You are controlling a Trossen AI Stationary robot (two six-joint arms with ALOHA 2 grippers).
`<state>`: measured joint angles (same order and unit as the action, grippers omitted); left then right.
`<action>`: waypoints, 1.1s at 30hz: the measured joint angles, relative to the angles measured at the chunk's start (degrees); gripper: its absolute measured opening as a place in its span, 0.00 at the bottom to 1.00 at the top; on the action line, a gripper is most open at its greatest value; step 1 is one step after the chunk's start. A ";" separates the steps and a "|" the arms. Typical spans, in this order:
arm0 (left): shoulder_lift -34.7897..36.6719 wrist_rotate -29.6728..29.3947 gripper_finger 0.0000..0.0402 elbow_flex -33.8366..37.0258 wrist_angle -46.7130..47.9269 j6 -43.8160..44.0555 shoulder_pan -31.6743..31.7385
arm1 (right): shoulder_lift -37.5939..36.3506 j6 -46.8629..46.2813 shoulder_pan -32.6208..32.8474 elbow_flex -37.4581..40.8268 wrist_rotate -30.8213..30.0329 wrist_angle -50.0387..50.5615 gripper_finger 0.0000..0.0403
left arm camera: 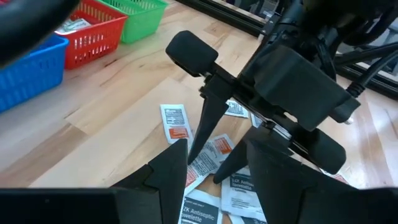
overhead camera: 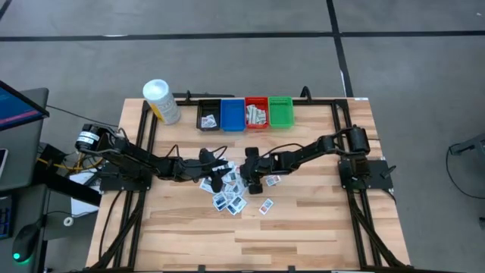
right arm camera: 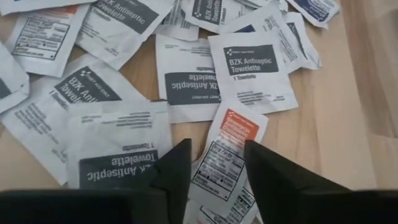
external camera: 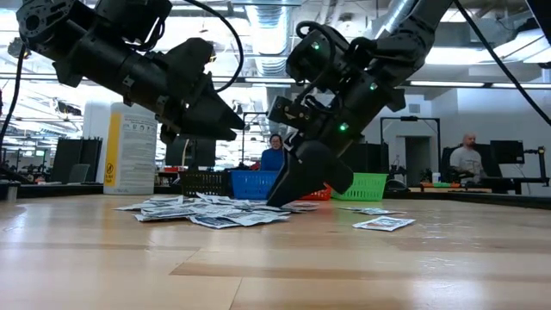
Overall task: Pick & Place First Aid Supplies
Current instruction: Put the orange ointment pack into the black bin
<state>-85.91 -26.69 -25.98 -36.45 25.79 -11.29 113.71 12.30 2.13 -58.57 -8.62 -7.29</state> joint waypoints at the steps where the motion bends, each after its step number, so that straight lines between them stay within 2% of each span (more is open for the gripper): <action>1: 0.00 0.51 0.42 0.00 0.00 0.09 0.00 | 0.00 0.34 0.04 0.00 0.01 0.10 0.33; 14: 0.00 1.44 0.42 0.00 0.00 0.04 0.00 | 0.00 2.20 -0.35 0.07 -0.26 0.86 0.01; 19: 0.00 1.44 0.42 0.00 0.00 -1.28 0.00 | -0.10 2.22 -0.66 0.07 -1.03 1.10 0.00; 22: 0.00 1.44 0.42 -0.02 0.00 -1.58 0.00 | -1.14 1.89 -0.04 0.26 -3.75 2.07 0.00; 33: 0.04 1.32 0.42 -0.04 -0.92 -12.17 2.66 | -10.45 -0.23 4.33 0.19 -9.50 5.62 0.00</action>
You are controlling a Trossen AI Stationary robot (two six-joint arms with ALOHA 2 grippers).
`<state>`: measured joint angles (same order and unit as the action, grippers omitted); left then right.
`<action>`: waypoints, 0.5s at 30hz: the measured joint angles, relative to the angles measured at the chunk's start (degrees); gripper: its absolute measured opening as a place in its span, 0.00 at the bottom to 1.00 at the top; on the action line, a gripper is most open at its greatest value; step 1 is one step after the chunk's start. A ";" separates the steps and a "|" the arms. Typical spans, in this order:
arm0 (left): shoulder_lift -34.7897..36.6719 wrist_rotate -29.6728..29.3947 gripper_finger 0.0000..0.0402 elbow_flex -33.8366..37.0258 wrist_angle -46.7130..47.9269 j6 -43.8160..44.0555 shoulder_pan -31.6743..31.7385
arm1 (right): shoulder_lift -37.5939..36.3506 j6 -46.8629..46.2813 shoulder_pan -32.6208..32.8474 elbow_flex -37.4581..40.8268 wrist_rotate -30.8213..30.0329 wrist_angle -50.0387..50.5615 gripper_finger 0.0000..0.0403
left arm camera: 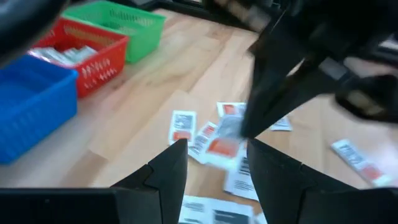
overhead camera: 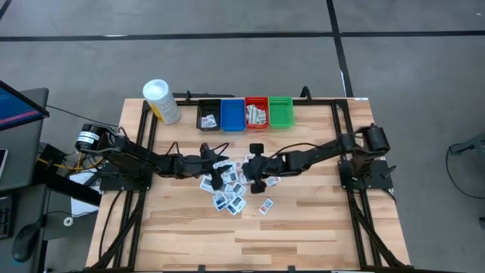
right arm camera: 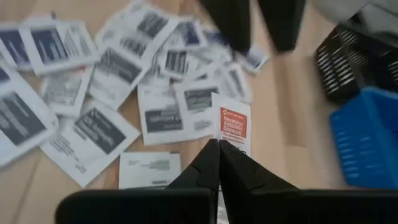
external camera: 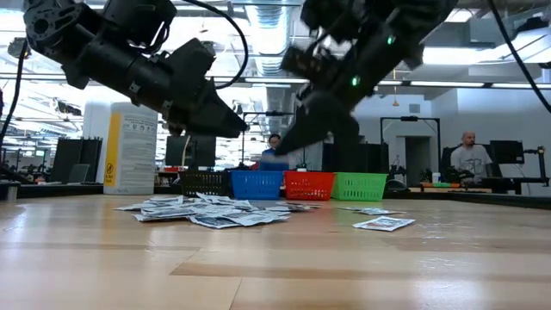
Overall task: Pick & Place First Aid Supplies
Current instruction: Put the orange ointment pack into the black bin
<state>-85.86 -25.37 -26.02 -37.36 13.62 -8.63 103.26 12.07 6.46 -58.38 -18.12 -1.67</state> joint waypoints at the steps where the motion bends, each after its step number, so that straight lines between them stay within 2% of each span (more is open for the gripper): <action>1: 0.00 -0.06 0.42 0.00 0.00 -1.86 0.21 | -0.84 -0.12 0.26 -0.06 -0.14 0.50 0.00; 5: 0.00 -0.35 0.42 0.00 0.02 -10.45 0.35 | -4.05 -0.15 0.66 -0.04 -0.10 2.64 0.00; 12: 0.00 -6.30 0.42 0.00 -0.05 -28.80 0.43 | -7.10 -0.15 0.48 -0.06 -0.09 4.80 0.00; 15: 0.00 -7.08 0.42 -0.01 -0.57 -34.50 0.90 | -7.54 0.23 0.48 -0.06 0.02 4.76 0.00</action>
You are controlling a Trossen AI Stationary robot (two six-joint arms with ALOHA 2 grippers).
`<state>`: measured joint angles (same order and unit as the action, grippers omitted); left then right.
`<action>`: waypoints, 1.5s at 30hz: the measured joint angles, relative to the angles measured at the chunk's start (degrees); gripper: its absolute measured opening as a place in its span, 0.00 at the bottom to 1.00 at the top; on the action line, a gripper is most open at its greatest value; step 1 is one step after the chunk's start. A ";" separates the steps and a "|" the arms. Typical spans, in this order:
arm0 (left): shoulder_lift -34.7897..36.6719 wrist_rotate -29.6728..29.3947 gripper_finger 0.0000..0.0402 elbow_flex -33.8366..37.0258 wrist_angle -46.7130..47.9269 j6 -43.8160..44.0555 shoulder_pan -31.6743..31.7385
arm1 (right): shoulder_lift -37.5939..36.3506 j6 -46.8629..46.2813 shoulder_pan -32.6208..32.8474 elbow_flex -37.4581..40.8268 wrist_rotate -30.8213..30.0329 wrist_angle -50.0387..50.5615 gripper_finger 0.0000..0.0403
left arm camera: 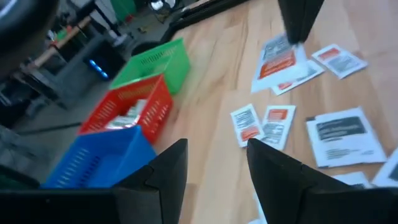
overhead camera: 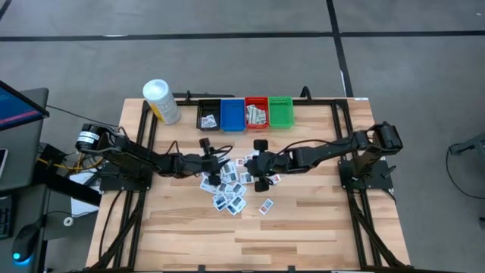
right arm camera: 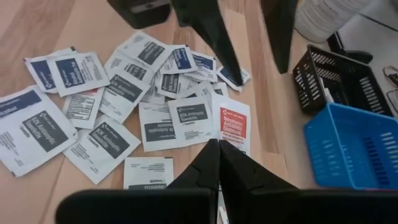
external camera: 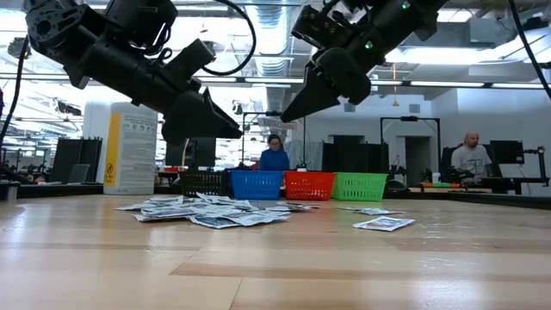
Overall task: Pick & Place First Aid Supplies
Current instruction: Put the orange ointment pack into the black bin
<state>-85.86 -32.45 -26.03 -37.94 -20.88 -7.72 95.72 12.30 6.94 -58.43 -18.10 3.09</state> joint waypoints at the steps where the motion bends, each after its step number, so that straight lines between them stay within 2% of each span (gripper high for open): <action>1: 0.00 0.57 0.42 0.01 -0.53 -1.50 0.16 | 0.00 0.08 0.00 0.00 0.04 -0.06 0.00; 6: 0.00 7.60 0.46 -0.02 -4.97 -7.77 0.72 | 0.00 0.08 -0.30 0.00 0.13 -0.20 0.00; 15: 0.00 8.48 0.53 -0.02 -5.22 -17.68 0.74 | 0.00 0.10 -0.31 0.00 0.19 -0.56 0.00; 19: 0.00 11.45 0.54 -0.02 -5.46 -17.91 0.76 | 0.00 0.13 -0.31 0.00 0.24 -1.43 0.00; 24: 0.00 11.97 0.53 -0.02 -6.00 -17.93 0.73 | 0.00 1.41 -0.26 0.00 0.66 -4.74 0.00; 30: 0.00 12.81 0.54 -0.02 -7.95 -19.18 0.74 | 0.00 1.65 -0.74 0.00 6.38 -7.30 0.00; 35: -0.02 17.55 0.53 -0.02 -9.87 -19.15 0.61 | 0.00 1.77 -0.74 0.00 6.42 -8.23 0.00; 45: -0.02 20.46 0.45 -0.02 -10.53 -14.94 0.61 | 0.00 3.25 -1.05 0.00 6.20 -8.59 0.00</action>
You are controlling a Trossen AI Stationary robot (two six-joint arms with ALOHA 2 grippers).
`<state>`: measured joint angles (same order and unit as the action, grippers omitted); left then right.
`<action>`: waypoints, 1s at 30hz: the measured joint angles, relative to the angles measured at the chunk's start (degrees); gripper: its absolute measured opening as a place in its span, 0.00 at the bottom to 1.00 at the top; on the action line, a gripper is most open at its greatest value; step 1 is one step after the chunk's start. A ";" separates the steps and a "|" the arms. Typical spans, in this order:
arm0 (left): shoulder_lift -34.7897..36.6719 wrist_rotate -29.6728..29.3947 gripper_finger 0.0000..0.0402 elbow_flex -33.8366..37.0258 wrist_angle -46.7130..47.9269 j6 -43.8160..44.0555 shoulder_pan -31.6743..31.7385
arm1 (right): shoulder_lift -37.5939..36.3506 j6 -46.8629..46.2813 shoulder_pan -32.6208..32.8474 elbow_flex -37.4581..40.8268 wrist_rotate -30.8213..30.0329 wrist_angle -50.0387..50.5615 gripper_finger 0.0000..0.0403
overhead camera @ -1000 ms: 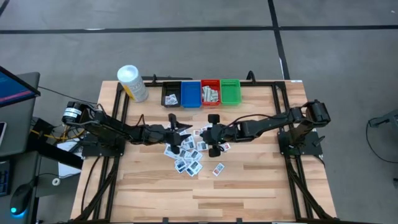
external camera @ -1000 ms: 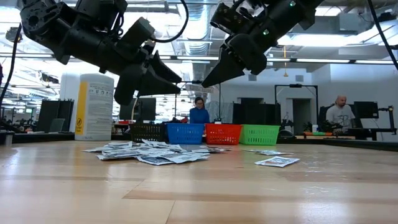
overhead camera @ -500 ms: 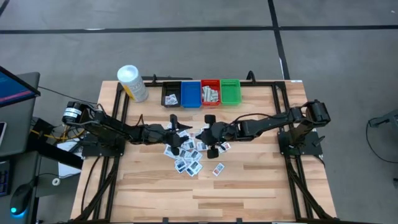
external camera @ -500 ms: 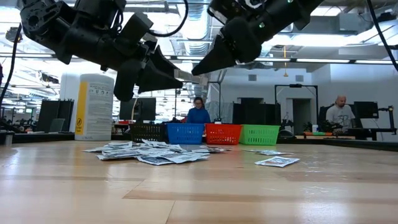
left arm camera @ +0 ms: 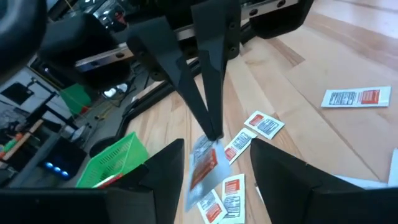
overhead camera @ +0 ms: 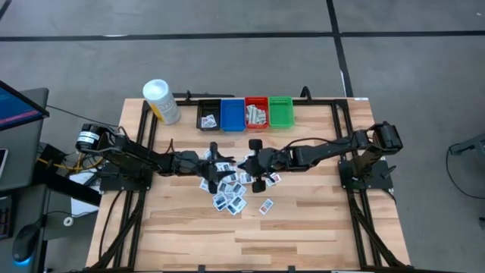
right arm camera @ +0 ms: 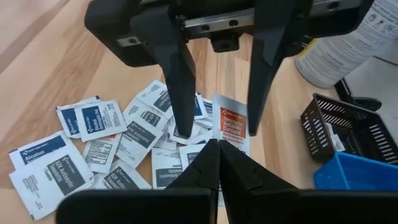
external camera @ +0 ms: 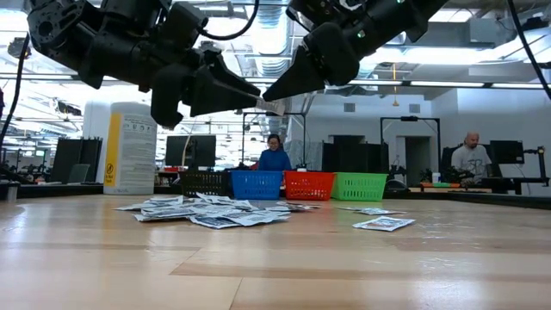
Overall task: Pick & Place First Aid Supplies
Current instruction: Put the orange ointment pack into the black bin
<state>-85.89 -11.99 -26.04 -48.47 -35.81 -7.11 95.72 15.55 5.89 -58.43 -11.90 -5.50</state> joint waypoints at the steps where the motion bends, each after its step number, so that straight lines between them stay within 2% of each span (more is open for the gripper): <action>1: 0.00 -0.02 0.44 0.00 0.00 0.54 0.08 | 0.00 0.02 0.00 0.00 0.00 -0.17 0.00; 10: 0.00 -0.04 0.27 0.00 -0.07 3.13 0.11 | 0.00 0.02 0.09 0.00 -0.04 -0.12 0.00; 18: 0.00 -0.19 0.03 0.02 -0.05 3.92 0.13 | 0.02 0.02 0.09 0.00 -0.15 -0.09 0.02; 30: -0.04 -0.37 0.02 0.02 -0.04 6.26 0.11 | 0.04 1.36 0.53 -0.04 -5.06 4.38 0.22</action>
<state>-85.93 -12.36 -26.02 -48.51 -29.55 -7.01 95.77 16.91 6.42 -58.48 -16.96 -1.13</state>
